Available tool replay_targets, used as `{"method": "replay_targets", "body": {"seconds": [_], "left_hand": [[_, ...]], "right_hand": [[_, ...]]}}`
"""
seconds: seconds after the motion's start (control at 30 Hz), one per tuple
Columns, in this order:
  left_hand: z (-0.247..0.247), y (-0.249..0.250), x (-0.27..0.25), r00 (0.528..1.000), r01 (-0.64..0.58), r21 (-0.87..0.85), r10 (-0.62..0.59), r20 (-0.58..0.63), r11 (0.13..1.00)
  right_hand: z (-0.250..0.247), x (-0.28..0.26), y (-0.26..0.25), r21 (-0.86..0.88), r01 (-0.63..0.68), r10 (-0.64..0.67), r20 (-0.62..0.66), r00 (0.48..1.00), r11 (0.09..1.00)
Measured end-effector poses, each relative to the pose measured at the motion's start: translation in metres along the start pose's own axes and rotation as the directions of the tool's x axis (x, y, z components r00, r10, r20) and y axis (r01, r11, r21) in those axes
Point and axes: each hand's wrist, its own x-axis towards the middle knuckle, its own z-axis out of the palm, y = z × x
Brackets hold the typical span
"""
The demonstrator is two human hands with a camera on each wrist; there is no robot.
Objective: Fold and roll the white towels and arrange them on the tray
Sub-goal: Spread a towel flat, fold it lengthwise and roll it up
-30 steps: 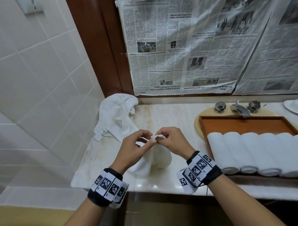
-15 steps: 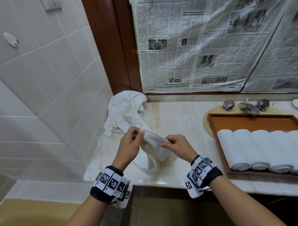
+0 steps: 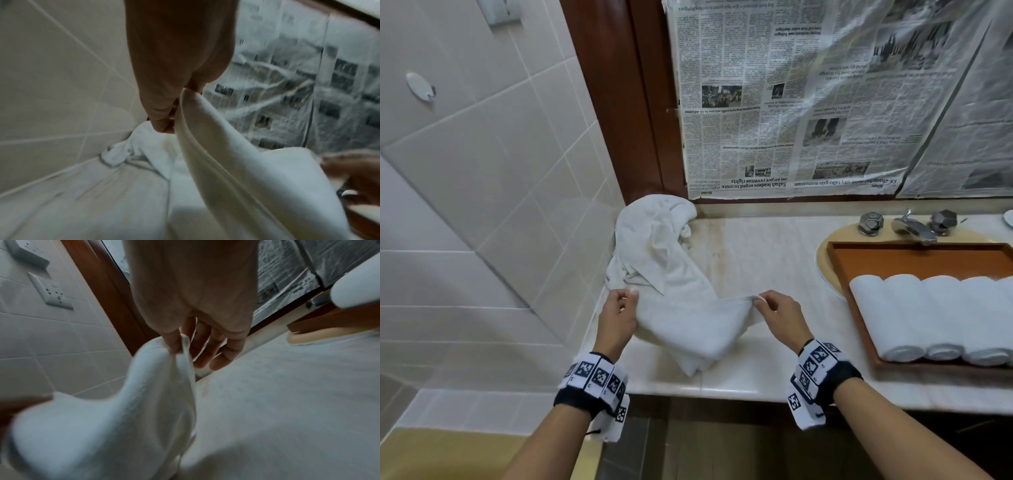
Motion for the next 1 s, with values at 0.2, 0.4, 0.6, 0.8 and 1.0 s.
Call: {"method": "replay_targets", "body": {"seconds": [0.2,0.4,0.6,0.8,1.0], "left_hand": [[0.031,-0.054,0.026,0.981,0.129,0.253,-0.161,0.110,0.959],[0.064,-0.067,0.032,0.917,0.050,0.439,-0.216,0.336,0.897],[0.072,-0.070,0.004,0.851,-0.091,0.468,-0.176,0.495,0.879],[0.070,-0.068,-0.047,0.801,-0.117,0.467,-0.195,0.566,0.876],[0.083,-0.075,-0.110,0.686,-0.179,0.514,-0.268,0.676,0.839]], "right_hand": [[0.045,0.012,-0.013,-0.129,-0.047,0.073,0.201,0.977,0.990],[0.088,0.004,-0.003,-0.193,-0.176,0.227,0.287,0.931,0.965],[0.087,-0.030,0.011,-0.209,-0.191,0.253,0.331,0.909,0.959],[0.063,-0.076,0.036,-0.120,-0.223,0.252,0.394,0.884,0.968],[0.037,-0.111,0.040,-0.130,-0.064,0.121,0.500,0.857,0.989]]}}
